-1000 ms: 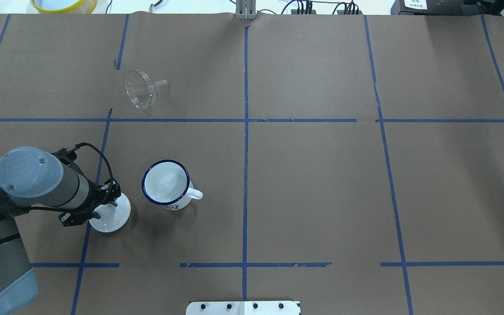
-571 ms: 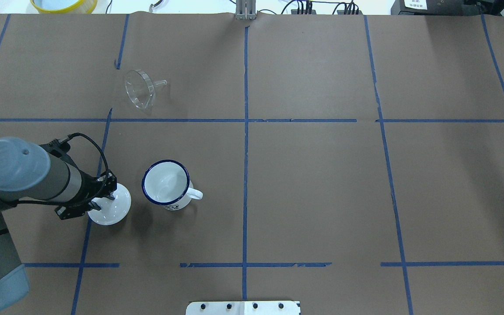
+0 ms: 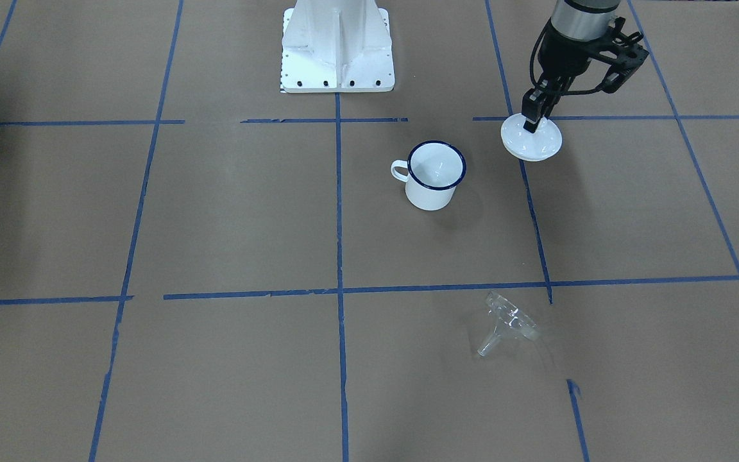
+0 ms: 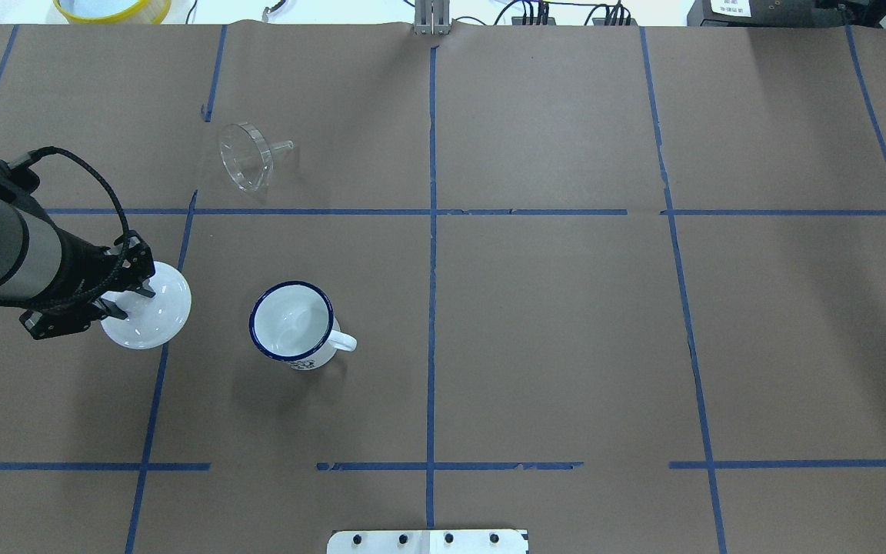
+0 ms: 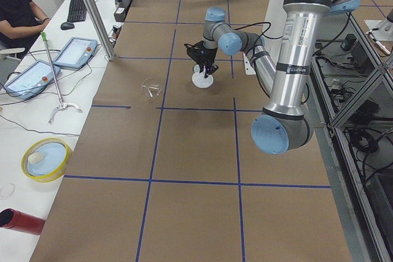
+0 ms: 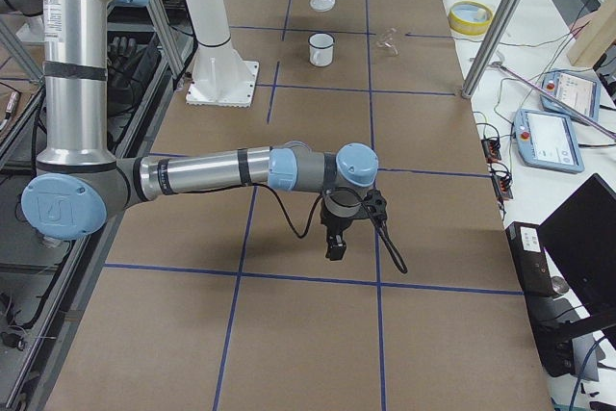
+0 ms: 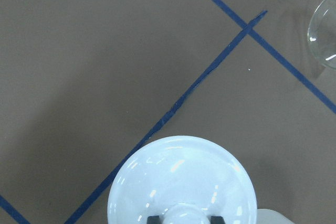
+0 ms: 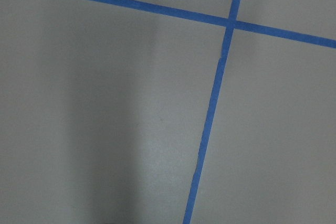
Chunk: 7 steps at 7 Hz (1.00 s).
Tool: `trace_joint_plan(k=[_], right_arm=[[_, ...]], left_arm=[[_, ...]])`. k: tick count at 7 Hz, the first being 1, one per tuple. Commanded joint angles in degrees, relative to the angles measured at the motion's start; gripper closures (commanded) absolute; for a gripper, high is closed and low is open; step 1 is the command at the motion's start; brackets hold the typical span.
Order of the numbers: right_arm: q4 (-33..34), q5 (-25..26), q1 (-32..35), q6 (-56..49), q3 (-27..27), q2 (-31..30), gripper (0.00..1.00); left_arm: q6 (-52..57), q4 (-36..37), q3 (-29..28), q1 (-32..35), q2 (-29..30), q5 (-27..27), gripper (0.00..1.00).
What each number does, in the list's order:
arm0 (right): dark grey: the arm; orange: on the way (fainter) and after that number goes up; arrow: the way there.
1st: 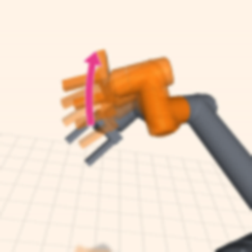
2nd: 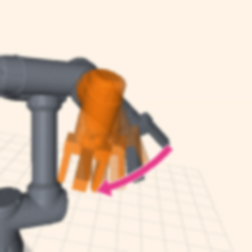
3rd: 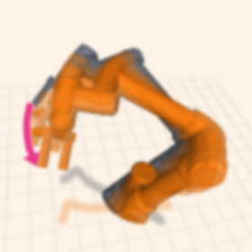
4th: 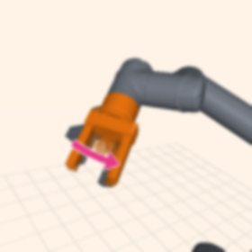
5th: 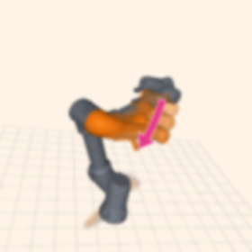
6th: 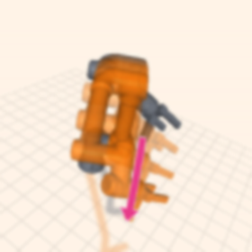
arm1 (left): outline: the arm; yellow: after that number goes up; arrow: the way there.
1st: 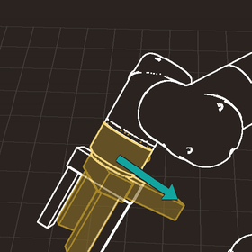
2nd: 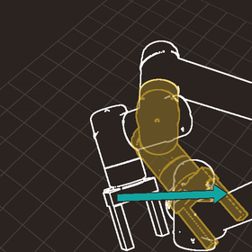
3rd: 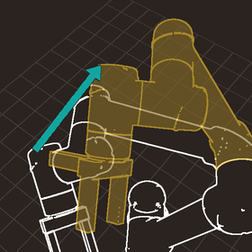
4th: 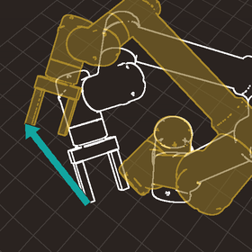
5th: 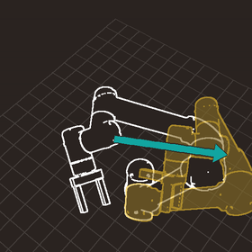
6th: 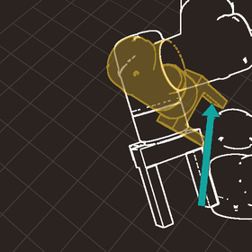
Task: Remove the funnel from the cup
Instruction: 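Lift the white lid and carry it over the mug with the left gripper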
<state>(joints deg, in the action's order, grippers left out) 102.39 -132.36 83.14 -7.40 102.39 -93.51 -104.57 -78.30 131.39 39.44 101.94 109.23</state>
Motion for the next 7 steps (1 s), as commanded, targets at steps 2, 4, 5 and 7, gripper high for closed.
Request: trace_joint_plan(k=[2,4,5,7], right_arm=[[0.0,0.0,0.0,0.0,0.0,0.0,0.00],[0.0,0.0,0.0,0.0,0.0,0.0,0.00],[0.0,0.0,0.0,0.0,0.0,0.0,0.00],[0.0,0.0,0.0,-0.1,0.0,0.0,0.00]], left_arm=[[-0.6,7.1,-12.5,-2.2,17.4,3.6,1.00],[-0.5,6.8,-16.3,-3.4,19.0,3.5,1.00],[-0.5,5.4,-18.1,-4.6,19.6,3.6,1.00],[-0.8,5.4,-17.7,-6.2,19.7,3.7,1.00]])
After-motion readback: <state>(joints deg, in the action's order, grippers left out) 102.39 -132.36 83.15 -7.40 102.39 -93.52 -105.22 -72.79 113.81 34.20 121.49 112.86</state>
